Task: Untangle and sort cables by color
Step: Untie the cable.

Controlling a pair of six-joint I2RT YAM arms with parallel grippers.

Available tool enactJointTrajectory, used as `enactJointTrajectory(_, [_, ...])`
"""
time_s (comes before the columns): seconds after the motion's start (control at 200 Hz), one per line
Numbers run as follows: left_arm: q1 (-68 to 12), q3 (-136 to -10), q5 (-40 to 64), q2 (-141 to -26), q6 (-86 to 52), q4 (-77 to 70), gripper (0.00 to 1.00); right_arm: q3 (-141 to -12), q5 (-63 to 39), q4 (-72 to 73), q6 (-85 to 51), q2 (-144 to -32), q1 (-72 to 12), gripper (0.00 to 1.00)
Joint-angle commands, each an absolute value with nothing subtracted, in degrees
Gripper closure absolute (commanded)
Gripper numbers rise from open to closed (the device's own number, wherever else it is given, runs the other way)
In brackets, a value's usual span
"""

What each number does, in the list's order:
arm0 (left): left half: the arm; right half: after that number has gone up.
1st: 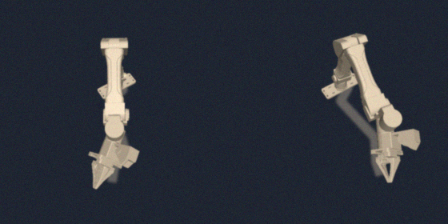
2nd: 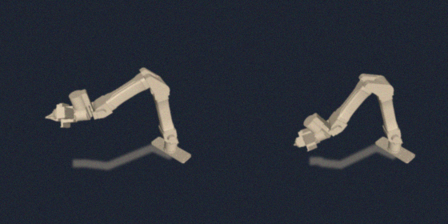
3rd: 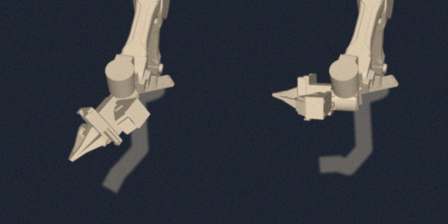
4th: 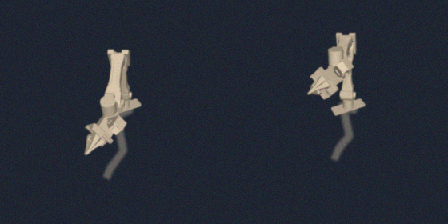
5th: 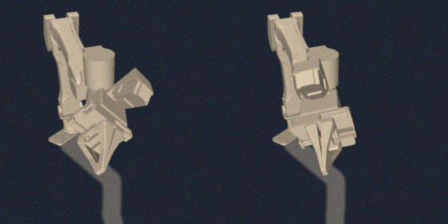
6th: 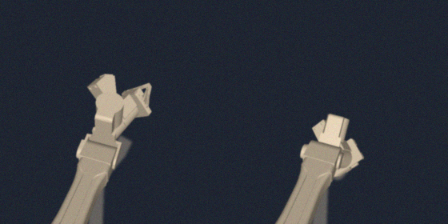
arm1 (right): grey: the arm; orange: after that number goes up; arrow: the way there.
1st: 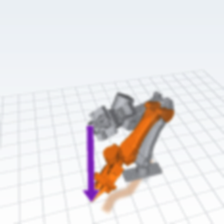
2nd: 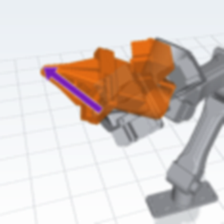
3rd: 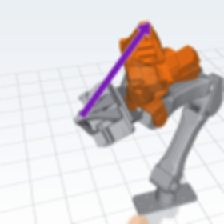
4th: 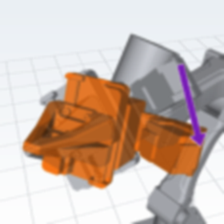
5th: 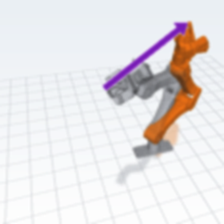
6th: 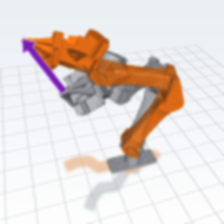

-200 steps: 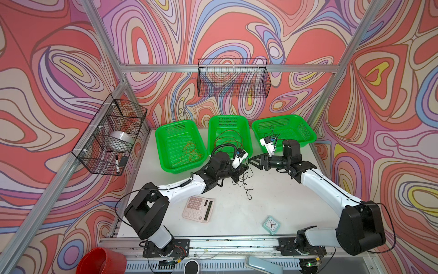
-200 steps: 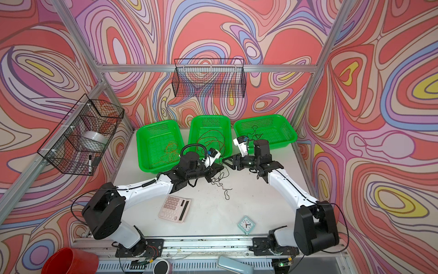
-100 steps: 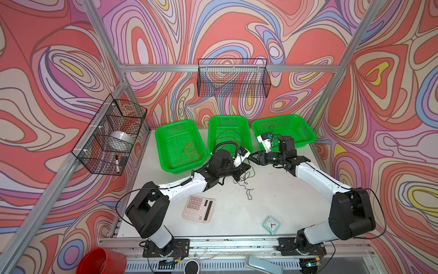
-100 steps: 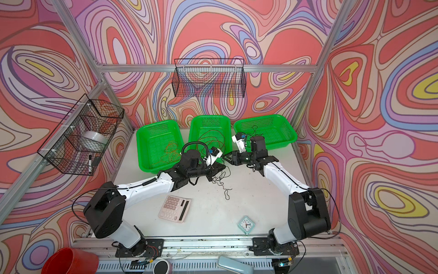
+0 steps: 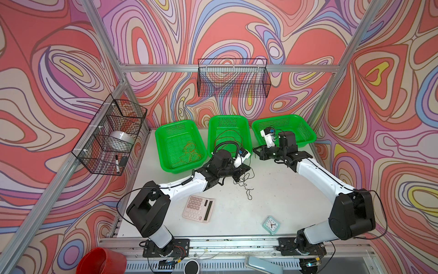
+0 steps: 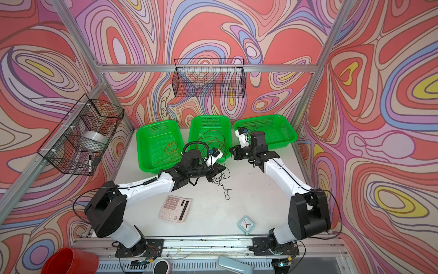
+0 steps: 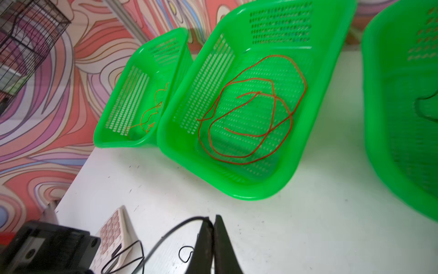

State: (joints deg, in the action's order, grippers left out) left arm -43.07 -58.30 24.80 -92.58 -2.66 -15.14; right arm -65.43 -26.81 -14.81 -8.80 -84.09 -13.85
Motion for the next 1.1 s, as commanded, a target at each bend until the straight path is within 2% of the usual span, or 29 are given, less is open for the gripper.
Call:
enactJointTrajectory(0.0, [-42.54,-55.78,22.23,-92.28,-4.37,-17.60,0.53,-67.52,-20.98,-14.18,-5.38,-79.63,-14.01,1.00])
enactJointTrajectory(0.035, [-42.54,-54.96,20.65,-91.79,-5.12,-19.41,0.38,-67.40,-21.24,-14.22,-3.90,-79.13,-14.28,1.00])
enactJointTrajectory(0.07, [-42.52,-54.16,19.33,-91.06,-5.72,-21.85,0.32,-67.24,-21.80,-14.45,-2.72,-78.79,-14.49,1.00])
enactJointTrajectory(0.135, [-42.52,-53.61,18.23,-89.86,-6.34,-24.89,0.26,-67.15,-22.26,-15.44,-0.81,-78.67,-15.13,1.00])
enactJointTrajectory(0.22, [-42.52,-55.14,18.21,-89.17,-6.33,-25.09,0.24,-67.39,-21.22,-16.48,0.89,-78.68,-15.94,1.00])
enactJointTrajectory(0.491, [-42.54,-62.87,17.11,-91.41,-7.49,-24.23,0.22,-70.67,-17.25,-20.15,6.83,-78.34,-17.64,1.00])
enactJointTrajectory(0.686, [-42.53,-65.81,17.77,-93.90,-9.35,-24.08,0.23,-69.75,-20.04,-19.35,10.94,-75.15,-18.78,1.00])
enactJointTrajectory(0.986, [-42.51,-66.85,14.57,-94.52,-8.32,-23.54,0.28,-65.86,-23.41,-15.88,15.13,-69.98,-19.16,1.00])
enactJointTrajectory(1.092, [-42.54,-66.23,14.54,-93.84,-7.81,-24.11,0.34,-65.43,-24.60,-16.15,16.31,-69.63,-19.25,1.00])
